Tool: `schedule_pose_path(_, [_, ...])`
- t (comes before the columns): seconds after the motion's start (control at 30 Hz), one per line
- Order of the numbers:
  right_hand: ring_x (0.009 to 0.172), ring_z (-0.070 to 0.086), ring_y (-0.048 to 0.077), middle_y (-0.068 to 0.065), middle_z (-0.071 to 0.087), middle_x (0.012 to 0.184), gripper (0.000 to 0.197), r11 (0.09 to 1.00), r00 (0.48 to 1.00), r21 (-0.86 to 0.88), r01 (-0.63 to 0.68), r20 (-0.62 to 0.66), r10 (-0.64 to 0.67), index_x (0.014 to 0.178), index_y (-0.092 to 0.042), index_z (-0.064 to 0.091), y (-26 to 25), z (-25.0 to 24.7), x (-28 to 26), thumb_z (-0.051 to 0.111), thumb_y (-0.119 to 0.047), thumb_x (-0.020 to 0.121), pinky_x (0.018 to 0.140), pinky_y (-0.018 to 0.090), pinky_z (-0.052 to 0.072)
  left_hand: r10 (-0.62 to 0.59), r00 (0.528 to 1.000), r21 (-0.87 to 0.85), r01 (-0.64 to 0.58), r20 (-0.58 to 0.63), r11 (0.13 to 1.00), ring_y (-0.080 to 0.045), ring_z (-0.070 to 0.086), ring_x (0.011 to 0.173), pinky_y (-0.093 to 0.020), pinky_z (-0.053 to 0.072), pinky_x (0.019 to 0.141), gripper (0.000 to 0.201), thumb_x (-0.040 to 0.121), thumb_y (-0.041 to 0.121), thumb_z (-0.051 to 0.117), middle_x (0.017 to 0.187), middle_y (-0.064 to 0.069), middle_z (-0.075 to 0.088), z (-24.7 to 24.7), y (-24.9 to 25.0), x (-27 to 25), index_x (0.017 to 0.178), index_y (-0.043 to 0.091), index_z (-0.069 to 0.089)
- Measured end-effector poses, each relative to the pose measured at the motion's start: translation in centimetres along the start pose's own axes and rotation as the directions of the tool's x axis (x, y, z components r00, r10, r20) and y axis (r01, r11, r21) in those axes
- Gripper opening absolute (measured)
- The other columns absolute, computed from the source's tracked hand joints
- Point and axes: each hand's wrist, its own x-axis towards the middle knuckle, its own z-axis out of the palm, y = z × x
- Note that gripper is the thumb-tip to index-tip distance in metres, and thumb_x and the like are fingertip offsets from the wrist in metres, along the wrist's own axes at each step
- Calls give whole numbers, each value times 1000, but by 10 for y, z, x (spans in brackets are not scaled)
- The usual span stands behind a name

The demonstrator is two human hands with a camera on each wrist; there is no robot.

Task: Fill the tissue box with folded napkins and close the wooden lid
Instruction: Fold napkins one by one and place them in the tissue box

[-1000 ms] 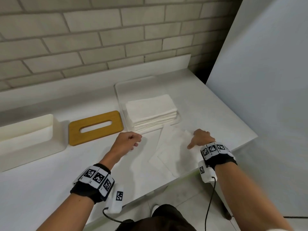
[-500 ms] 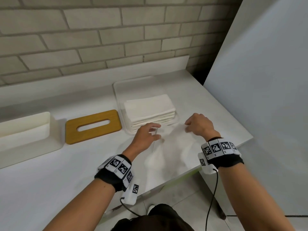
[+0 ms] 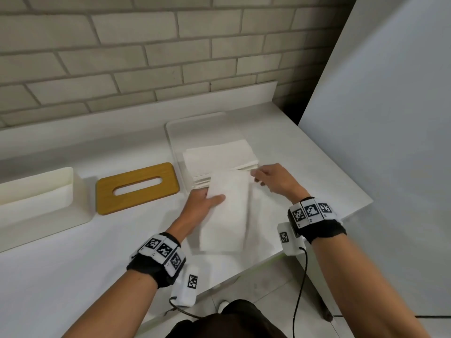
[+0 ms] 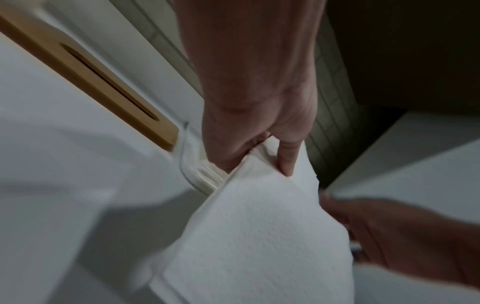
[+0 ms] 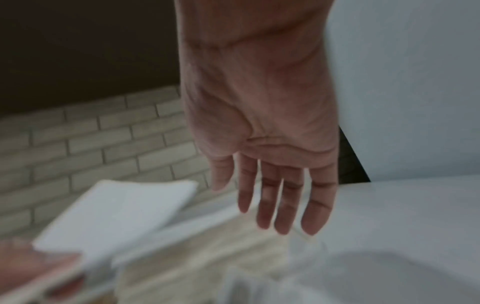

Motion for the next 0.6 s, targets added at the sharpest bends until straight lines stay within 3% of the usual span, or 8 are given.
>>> schedule_pose_path(0.07, [108, 61, 23, 11, 65, 121, 37, 982, 994, -152, -109, 11, 112, 114, -10, 65, 21, 15, 9, 65, -36, 88, 87, 30, 44, -71, 994, -55, 67, -78, 996, -24, 72, 94, -33, 57, 83, 15, 84, 9, 71, 102, -5, 75, -26, -4, -4, 97, 15, 72])
schedule_pose_path(0.13, [125, 50, 26, 10, 52, 136, 63, 949, 978, -265, -172, 74, 197, 134, -12, 50, 34, 31, 12, 74, -34, 80, 100, 34, 40, -106, 985, -87, 94, -138, 992, -26, 71, 93, -35, 56, 82, 16, 83, 9, 71, 102, -6, 75, -47, -6, -10, 98, 14, 72])
schedule_pose_path(0.2, [130, 41, 28, 9, 43, 139, 80, 907, 973, -382, -174, 73, 217, 140, -13, 41, 40, 45, 14, 79, -37, 73, 105, 42, 39, -117, 976, -124, 96, -182, 988, -26, 71, 89, -33, 55, 74, 18, 82, 9, 71, 99, -6, 75, -62, -7, -16, 100, 12, 72])
schedule_pose_path(0.27, [129, 39, 27, 7, 43, 136, 84, 866, 975, -464, -183, 23, 219, 137, -13, 41, 42, 54, 15, 81, -42, 69, 104, 45, 38, -127, 969, -165, 93, -210, 982, -26, 69, 87, -32, 53, 71, 17, 83, 9, 71, 97, -5, 74, -73, -5, -22, 100, 11, 71])
schedule_pose_path(0.4, [130, 34, 27, 6, 42, 137, 82, 853, 965, -483, -199, 54, 256, 137, -15, 43, 43, 58, 20, 79, -45, 70, 104, 44, 35, -133, 961, -173, 92, -243, 981, -27, 69, 95, -40, 54, 86, 19, 84, 11, 71, 104, -6, 74, -87, -9, -27, 103, 13, 71])
schedule_pose_path(0.5, [132, 34, 28, 7, 40, 140, 72, 870, 964, -463, -168, 108, 243, 136, -13, 46, 44, 60, 23, 76, -38, 76, 105, 43, 36, -133, 958, -154, 96, -254, 983, -28, 69, 99, -44, 53, 92, 17, 87, 14, 68, 107, -5, 73, -89, -12, -28, 103, 17, 70])
schedule_pose_path(0.57, [126, 44, 26, 8, 48, 135, 55, 920, 968, -368, -134, 150, 201, 126, -15, 55, 45, 60, 27, 76, -29, 77, 100, 38, 40, -130, 957, -141, 95, -260, 985, -28, 68, 100, -43, 53, 91, 19, 91, 18, 64, 107, -4, 73, -88, -12, -29, 109, 17, 69])
schedule_pose_path(0.6, [117, 50, 24, 7, 53, 126, 39, 944, 973, -313, -102, 168, 161, 113, -18, 61, 45, 58, 27, 75, -25, 77, 91, 33, 43, -125, 958, -136, 92, -259, 986, -27, 68, 101, -42, 53, 91, 21, 92, 21, 62, 108, -3, 73, -87, -11, -29, 112, 16, 68])
